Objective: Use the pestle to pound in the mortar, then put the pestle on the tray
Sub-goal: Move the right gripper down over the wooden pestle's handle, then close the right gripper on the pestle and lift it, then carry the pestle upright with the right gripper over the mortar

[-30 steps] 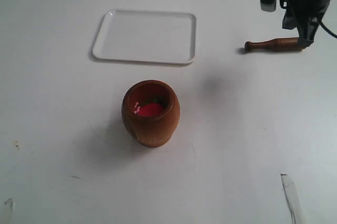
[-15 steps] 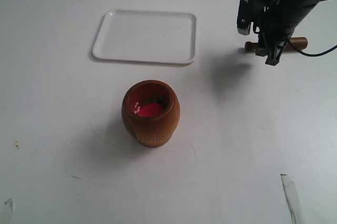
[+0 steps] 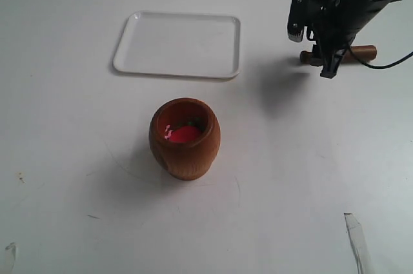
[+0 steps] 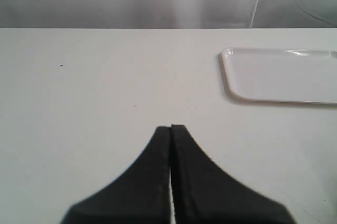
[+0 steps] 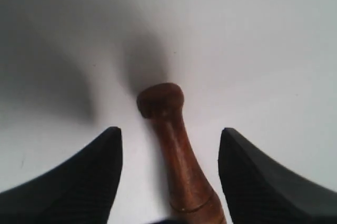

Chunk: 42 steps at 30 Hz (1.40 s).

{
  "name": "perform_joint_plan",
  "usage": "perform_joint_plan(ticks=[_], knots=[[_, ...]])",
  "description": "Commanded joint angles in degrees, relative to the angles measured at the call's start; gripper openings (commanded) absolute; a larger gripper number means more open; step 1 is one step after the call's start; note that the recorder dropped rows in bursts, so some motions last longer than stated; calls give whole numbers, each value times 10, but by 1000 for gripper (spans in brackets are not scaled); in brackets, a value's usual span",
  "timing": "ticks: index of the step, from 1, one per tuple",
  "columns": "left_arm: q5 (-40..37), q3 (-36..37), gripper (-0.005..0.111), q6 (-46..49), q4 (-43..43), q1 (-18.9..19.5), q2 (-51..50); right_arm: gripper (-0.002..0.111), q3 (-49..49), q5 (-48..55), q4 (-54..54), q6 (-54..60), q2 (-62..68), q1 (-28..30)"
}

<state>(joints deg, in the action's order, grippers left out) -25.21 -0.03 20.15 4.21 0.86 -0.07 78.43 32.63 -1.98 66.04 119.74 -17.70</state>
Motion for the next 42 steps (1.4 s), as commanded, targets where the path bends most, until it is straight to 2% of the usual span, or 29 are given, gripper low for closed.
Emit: perform_joint_plan(ticks=[1,6,9,19,22,24,28,35,38,40,42], knots=[[2,0,0,-5,-4,-4,1,51,4,-14,-6,-1,13,5],[2,0,0,-5,-4,-4,1,50,4,-28,-16,-1,20,5],[2,0,0,-5,-4,-4,1,45,4,-36,-32,-7,20,5],[2,0,0,-5,-4,-4,1,13,4,-51,-45,-22,40,36],[2,0,0,-5,-4,-4,1,0,4,-81,-33,-22,29,37],[2,0,0,-5,-4,-4,1,0,4,-116,7,-22,8,37],[2,0,0,-5,-4,-4,1,0,4,-184,129,-19,-42,37],[2,0,0,-5,-4,-4,1,0,-4,-152,372,92,-92,39],[2,0,0,-5,-4,-4,1,0,-23,-157,583,196,-115,39],[2,0,0,-5,-4,-4,1,0,-51,-139,800,358,-139,39],[2,0,0,-5,-4,-4,1,0,-96,-97,1019,571,-171,39]])
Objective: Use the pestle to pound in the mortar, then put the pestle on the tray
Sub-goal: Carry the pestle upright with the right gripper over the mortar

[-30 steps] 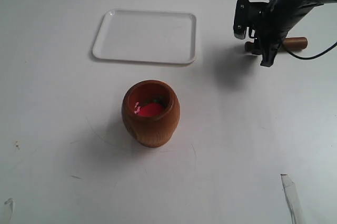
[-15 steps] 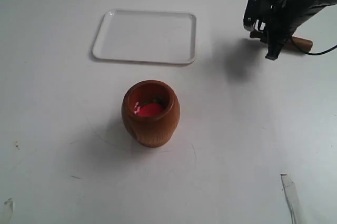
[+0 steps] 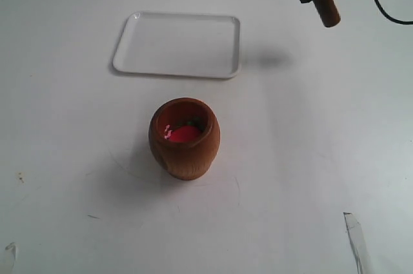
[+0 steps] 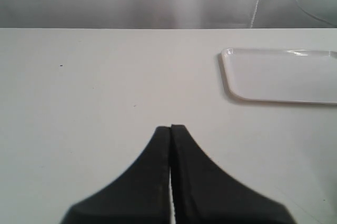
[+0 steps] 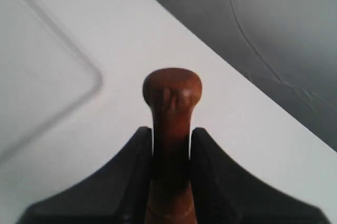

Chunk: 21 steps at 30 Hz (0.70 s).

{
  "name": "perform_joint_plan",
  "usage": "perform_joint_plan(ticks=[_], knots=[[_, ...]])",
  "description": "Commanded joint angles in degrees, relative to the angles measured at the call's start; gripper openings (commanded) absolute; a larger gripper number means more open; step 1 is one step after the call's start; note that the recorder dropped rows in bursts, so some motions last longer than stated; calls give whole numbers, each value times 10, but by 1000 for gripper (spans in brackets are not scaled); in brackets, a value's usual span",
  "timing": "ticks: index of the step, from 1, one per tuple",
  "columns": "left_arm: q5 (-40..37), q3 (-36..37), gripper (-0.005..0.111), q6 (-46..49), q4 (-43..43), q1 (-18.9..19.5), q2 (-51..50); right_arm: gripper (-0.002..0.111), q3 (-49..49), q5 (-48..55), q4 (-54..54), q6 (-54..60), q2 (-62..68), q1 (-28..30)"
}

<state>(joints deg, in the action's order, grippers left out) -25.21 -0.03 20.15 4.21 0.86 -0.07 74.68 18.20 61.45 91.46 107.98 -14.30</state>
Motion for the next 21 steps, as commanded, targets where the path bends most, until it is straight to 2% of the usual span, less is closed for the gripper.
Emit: perform_joint_plan(ticks=[1,4,6,8,10,13,14,15,17,18,20,21], knots=[[2,0,0,-5,-4,-4,1,0,-75,85,385,313,-72,7],[2,0,0,-5,-4,-4,1,0,-101,181,385,313,-113,12],[2,0,0,-5,-4,-4,1,0,-112,173,385,313,-142,10],[2,0,0,-5,-4,-4,1,0,-116,93,385,313,-172,1],[2,0,0,-5,-4,-4,1,0,-108,-105,338,313,-196,-19],[2,0,0,-5,-4,-4,1,0,-89,-478,237,265,-196,-46],[2,0,0,-5,-4,-4,1,0,-89,-547,180,202,-196,-46],[2,0,0,-5,-4,-4,1,0,-95,-621,132,86,-205,-43],[2,0,0,-5,-4,-4,1,0,-123,-603,47,-106,-237,-32],[2,0,0,-5,-4,-4,1,0,-143,-522,-63,-243,-268,-20],[2,0,0,-5,-4,-4,1,0,-173,-456,-313,-578,-298,-3],[2,0,0,-5,-4,-4,1,0,-192,-458,-516,-786,-308,0]])
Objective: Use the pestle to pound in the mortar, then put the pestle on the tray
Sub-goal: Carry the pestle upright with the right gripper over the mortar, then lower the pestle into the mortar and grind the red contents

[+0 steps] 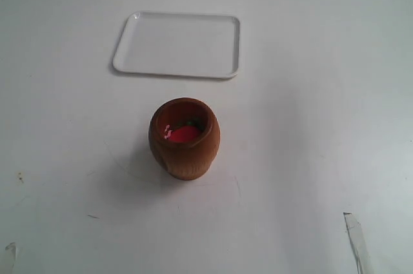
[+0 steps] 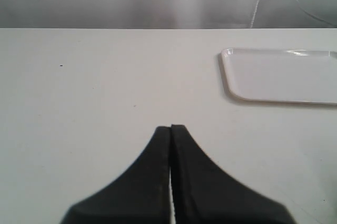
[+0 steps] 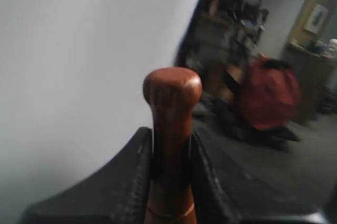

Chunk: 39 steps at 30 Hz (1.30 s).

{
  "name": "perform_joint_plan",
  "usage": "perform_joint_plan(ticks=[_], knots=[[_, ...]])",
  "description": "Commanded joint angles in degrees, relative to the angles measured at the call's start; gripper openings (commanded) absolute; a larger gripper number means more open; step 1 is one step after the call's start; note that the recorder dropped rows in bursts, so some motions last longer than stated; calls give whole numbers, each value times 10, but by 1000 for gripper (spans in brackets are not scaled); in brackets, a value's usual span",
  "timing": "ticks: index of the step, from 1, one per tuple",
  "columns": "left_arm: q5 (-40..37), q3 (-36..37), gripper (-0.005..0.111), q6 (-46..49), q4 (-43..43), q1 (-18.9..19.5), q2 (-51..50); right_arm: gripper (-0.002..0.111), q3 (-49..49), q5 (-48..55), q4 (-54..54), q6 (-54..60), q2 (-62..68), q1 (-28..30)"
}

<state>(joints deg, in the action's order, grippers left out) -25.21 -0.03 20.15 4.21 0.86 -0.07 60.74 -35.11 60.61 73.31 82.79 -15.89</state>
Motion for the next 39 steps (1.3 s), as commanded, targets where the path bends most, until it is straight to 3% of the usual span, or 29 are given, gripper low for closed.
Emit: perform_joint_plan(ticks=[1,3,4,9,16,22,27,30,33,39], knots=[[2,0,0,-5,-4,-4,1,0,-65,59,-635,-720,-64,16],[2,0,0,-5,-4,-4,1,0,-99,-6,-860,-909,-76,16],[2,0,0,-5,-4,-4,1,0,-115,-44,-914,-954,-79,16],[2,0,0,-5,-4,-4,1,0,-236,-295,-949,-1031,-80,16],[2,0,0,-5,-4,-4,1,0,-285,-304,-1082,-1084,-79,-43],[2,0,0,-5,-4,-4,1,0,-286,-231,-1078,-1085,-72,-147],[2,0,0,-5,-4,-4,1,0,-287,-264,-1055,-1034,-22,-214],[2,0,0,-5,-4,-4,1,0,-295,-286,-985,-963,28,-250],[2,0,0,-5,-4,-4,1,0,-317,-349,-929,-907,95,-271],[2,0,0,-5,-4,-4,1,0,-343,-349,-900,-866,176,-275]])
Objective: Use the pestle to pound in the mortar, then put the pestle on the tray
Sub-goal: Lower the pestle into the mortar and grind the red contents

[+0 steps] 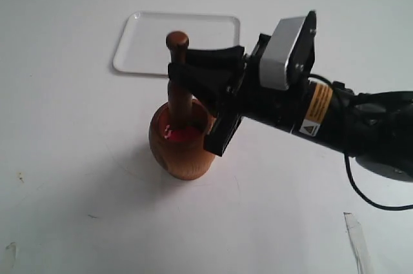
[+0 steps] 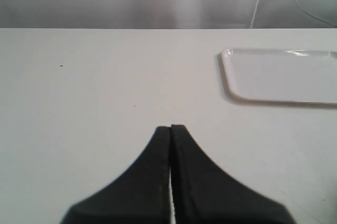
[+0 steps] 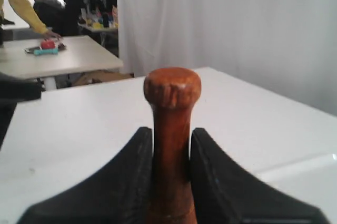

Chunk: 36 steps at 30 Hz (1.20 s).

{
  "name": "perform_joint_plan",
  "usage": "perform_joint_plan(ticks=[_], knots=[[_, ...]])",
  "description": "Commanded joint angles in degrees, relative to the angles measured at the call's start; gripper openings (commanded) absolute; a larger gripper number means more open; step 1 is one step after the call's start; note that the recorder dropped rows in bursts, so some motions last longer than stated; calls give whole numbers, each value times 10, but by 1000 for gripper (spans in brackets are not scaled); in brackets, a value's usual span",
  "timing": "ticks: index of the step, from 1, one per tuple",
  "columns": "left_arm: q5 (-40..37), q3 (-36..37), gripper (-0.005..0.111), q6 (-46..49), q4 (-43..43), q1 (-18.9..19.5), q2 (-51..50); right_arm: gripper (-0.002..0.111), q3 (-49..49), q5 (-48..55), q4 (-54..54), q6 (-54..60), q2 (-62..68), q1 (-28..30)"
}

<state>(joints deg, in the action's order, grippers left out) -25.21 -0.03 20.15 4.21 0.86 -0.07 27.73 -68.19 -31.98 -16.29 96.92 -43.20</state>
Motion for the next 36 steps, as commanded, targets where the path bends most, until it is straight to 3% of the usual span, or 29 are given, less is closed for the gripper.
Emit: perform_joint_plan(ticks=[1,10,20,25,29,33,36], knots=[[2,0,0,-5,-4,-4,1,0,-12,-18,25,27,38,-2],[2,0,0,-5,-4,-4,1,0,-12,-18,14,13,72,-2],[2,0,0,-5,-4,-4,1,0,17,-4,9,21,-118,-2],[2,0,0,-5,-4,-4,1,0,5,-2,3,19,27,-43],[2,0,0,-5,-4,-4,1,0,1,-18,61,63,100,-68],[2,0,0,-5,-4,-4,1,0,1,-18,73,92,-21,-68],[2,0,0,-5,-4,-4,1,0,1,48,90,108,-136,-68]])
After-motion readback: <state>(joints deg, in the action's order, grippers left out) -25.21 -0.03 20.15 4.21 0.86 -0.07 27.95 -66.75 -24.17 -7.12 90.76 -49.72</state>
